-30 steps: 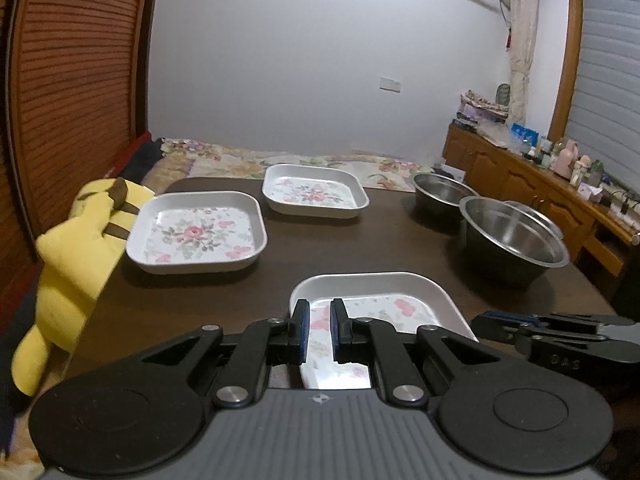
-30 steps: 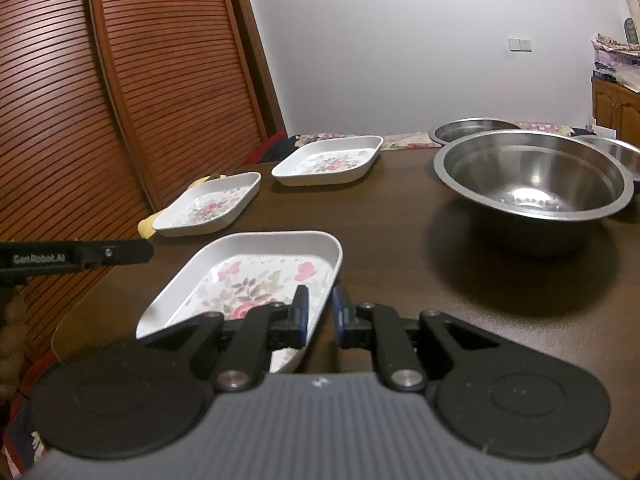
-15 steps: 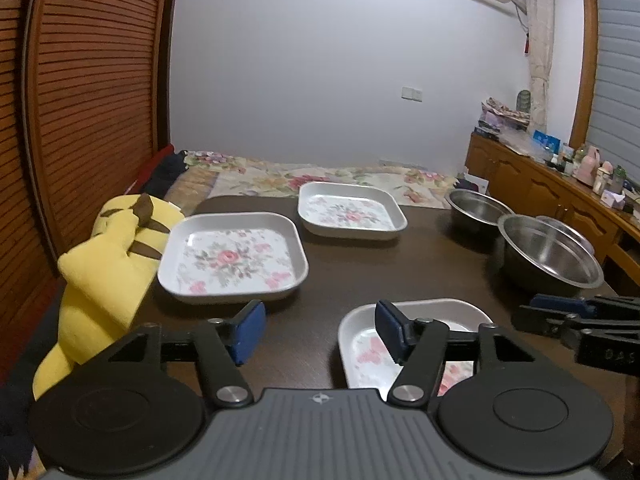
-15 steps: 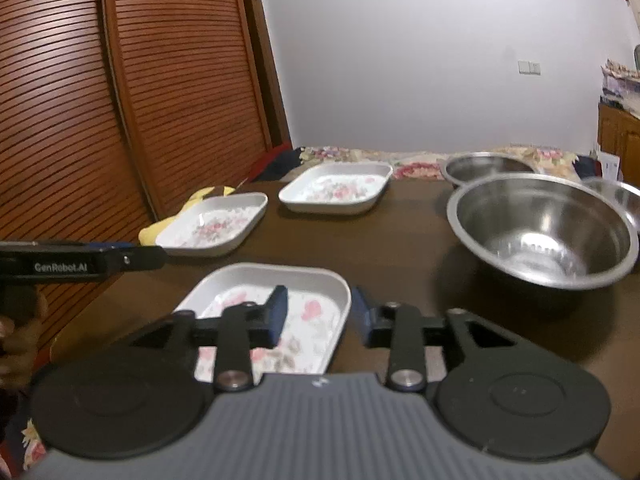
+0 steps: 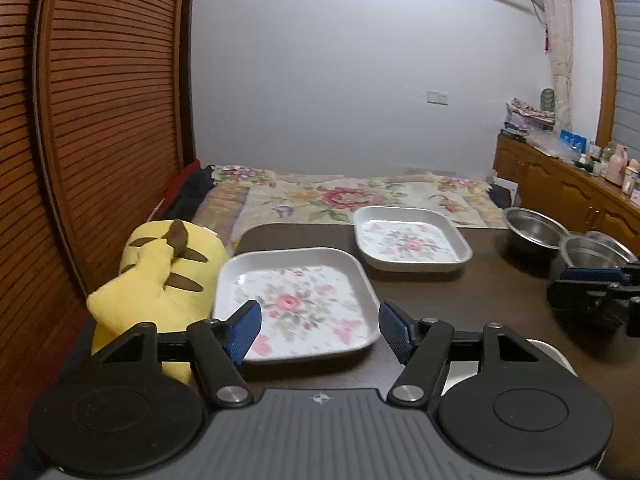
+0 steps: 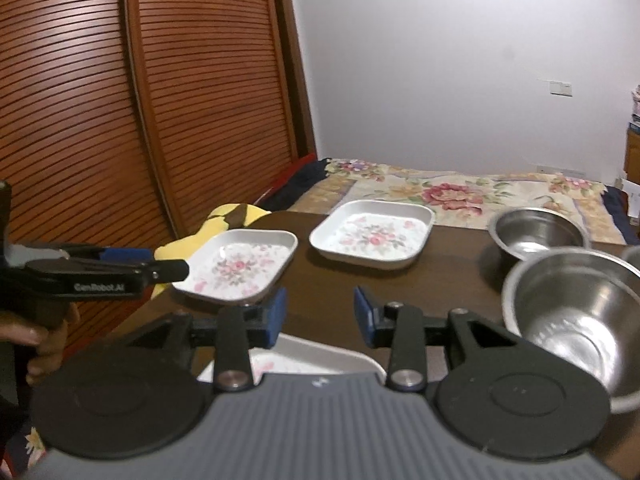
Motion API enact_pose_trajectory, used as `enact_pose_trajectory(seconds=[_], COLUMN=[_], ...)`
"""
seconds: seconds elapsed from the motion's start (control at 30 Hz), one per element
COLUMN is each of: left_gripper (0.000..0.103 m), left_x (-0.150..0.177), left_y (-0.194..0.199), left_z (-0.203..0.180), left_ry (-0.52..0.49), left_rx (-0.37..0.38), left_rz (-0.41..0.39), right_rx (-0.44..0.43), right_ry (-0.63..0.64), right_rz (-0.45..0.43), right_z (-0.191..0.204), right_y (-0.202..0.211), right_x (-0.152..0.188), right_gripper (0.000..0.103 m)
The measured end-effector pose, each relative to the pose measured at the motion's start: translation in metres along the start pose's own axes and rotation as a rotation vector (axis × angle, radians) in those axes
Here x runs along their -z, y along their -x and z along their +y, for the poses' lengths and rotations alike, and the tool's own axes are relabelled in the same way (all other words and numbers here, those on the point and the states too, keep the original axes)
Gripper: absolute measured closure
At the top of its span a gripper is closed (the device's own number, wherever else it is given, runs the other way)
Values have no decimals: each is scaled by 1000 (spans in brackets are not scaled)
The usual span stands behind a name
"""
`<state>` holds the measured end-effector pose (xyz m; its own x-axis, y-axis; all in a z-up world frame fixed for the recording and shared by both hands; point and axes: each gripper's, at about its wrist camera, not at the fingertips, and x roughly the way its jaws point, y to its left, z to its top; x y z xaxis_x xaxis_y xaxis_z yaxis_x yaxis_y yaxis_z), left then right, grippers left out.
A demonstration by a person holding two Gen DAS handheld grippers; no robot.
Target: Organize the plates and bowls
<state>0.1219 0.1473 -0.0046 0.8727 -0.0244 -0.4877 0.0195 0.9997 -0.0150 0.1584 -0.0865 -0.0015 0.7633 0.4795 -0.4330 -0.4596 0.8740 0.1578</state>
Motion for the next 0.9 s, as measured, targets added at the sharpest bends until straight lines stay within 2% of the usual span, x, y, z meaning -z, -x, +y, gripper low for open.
enact_pose_trajectory(seconds=[0.33,0.6,0.9], left_gripper=[37,53,63], left_x=[-10,-7,1], left_y=[-44,-79,-96], left_z=[50,78,95], left_ry=[23,36,60], left_rx=[-25,-34,-18], left_rz=[29,82,111], right_rx=[-68,-76,-68], right_ry=[-12,13,26], right_rz=[100,178,285], right_z=[14,27,34], right_y=[-58,-109,-156], right_x=[-33,-46,-40], right_gripper=[64,64,65])
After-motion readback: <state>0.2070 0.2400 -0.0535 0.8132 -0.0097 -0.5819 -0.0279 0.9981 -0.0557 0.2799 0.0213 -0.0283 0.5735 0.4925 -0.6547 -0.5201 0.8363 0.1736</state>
